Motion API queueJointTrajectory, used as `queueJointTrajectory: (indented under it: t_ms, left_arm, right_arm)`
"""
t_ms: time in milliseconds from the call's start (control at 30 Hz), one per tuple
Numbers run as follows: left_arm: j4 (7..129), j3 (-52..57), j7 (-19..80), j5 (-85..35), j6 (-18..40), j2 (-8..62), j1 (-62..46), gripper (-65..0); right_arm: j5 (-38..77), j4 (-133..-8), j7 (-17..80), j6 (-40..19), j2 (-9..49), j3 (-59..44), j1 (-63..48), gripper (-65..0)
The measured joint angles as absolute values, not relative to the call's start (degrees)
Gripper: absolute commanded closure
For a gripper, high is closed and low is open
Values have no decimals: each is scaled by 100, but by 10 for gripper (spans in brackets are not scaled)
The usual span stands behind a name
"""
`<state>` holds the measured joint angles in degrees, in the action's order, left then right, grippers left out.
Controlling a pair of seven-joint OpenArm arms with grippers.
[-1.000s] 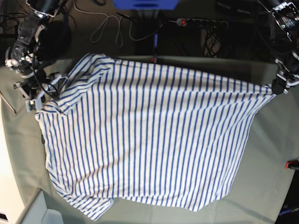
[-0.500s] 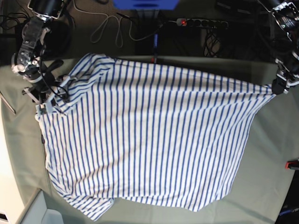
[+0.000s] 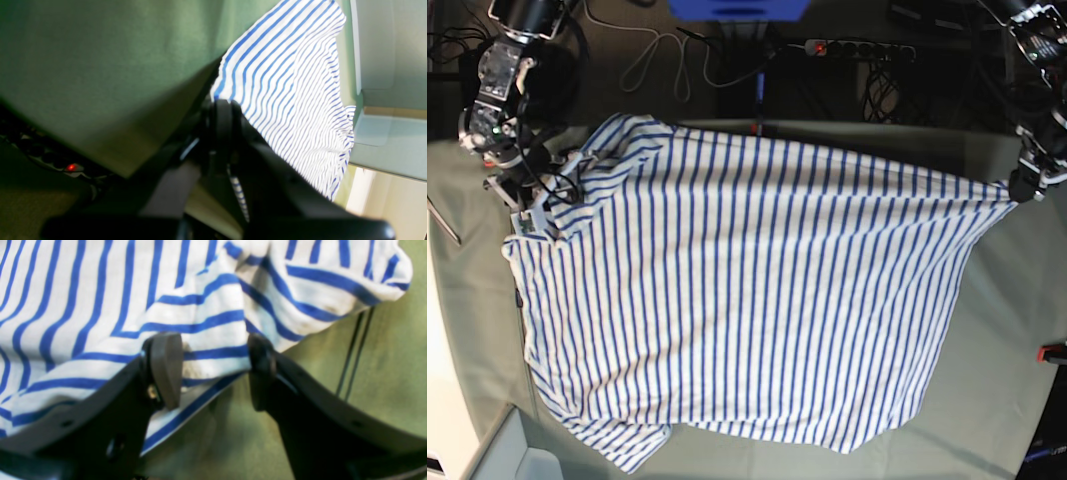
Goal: Layout the t-shirt on the table in an organized manner, then fold the t-shirt properly
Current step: 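Regrasp the shirt corner with the right gripper and pull it taut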
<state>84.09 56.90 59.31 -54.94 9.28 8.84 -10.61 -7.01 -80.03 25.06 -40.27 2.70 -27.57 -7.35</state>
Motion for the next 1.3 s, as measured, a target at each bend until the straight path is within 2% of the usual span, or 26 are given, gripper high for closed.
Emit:
queueJointTrajectory:
  t_ms: [67,167,200,700,1000,1233,1300]
  left_arm:
    - [8409,5690,5931,-5494,926,882,-1061,-1]
    - [8409,5690,5931,-5494,926,884,-1061,-1]
    - [8409,5690,5931,-5492,926,884,-1061,-1]
    - [8453,5730,5937,-5518,926,871,-1068,-1]
    - [8453,5732,5924,-5555,928,878,-1317,-1]
    - [8420,5728,5911,-5502,928,875,-1391,-1]
    - [8420,5723,5909,-5516,926,875,-1376,-1]
  right_arm:
    - [-696,-8031,2493,-4027,270,-2757,-755,-217]
    - [-674,-8103,2488,-4027,270,-2764,-836,-15]
    - [-679,-8156,2510,-4027,266,-2773,-864,0]
    - [-620,-9889,2467,-4029,235,-2827,-2027,0]
    - [-615,-9992,2445,-4027,-460,-3518,-2580,0]
    - [-585,-10263,2471,-4029,-523,-3800,-2773,0]
    - [-233,-10582,2436,-4027,-521,-3798,-2926,0]
